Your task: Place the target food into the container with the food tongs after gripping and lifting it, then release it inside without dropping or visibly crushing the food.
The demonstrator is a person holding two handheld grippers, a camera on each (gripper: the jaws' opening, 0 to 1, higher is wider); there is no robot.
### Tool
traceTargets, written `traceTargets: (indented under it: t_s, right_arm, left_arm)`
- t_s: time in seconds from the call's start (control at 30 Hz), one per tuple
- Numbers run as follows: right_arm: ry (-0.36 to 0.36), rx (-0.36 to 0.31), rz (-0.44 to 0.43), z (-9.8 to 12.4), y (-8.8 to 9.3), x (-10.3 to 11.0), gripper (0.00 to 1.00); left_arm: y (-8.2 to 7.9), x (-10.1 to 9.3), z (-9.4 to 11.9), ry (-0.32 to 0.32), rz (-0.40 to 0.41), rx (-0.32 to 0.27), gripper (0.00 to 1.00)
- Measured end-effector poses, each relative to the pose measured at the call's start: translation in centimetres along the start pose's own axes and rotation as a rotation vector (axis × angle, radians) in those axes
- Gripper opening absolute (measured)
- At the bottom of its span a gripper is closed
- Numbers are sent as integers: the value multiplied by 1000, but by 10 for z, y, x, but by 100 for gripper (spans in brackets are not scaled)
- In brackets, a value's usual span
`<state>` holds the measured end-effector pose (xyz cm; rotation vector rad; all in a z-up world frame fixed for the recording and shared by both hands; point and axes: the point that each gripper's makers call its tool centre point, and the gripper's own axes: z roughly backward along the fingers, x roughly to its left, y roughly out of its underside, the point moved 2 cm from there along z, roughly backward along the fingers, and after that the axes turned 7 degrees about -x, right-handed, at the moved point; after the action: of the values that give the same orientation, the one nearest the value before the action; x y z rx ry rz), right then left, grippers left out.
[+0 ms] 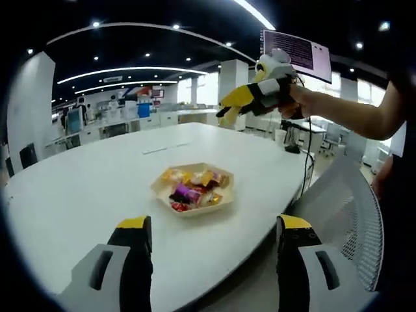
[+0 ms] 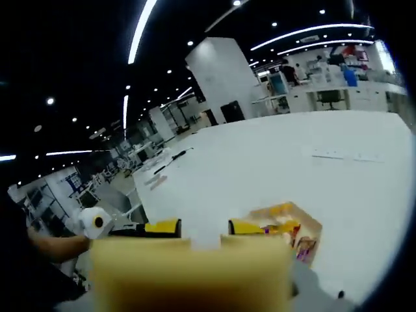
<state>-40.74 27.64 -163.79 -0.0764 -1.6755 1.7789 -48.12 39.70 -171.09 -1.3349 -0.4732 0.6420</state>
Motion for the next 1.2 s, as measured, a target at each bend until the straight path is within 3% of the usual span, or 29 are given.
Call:
traceTargets:
  t_s: [0.13,0.23,0.3,0.43,0.6,0.73,1.0,1.2]
  right_arm:
    - [-134,-55,-30,11,5,22,28]
    - [-228,-70,-64,18,11,36,28]
    - [-321,-71,-139,22,14,50,28]
    - [-347,-85,-140,22,18,57,28]
    - [-423,-114,-160,22,17,74,28]
    - [-484,-147,-190,26,13,86,28]
    - [-472,-158,-195,29,13,84,31]
    - [-408,-107,-155,43,25,71,31]
  left_arm:
    - [-34,-21,-10,70,41,-78,72]
    - [-57,-45,-13,187,154,-122,59]
    - [-71,-57,-15,249,214,-159,52]
    - [-90,-73,-18,333,302,-210,42]
    - [-97,-79,-20,382,315,-215,16]
    - [-101,-79,-19,399,325,-227,6]
    - [-105,-85,-19,430,233,-264,1]
    - [-91,-90,-20,444,93,-188,0]
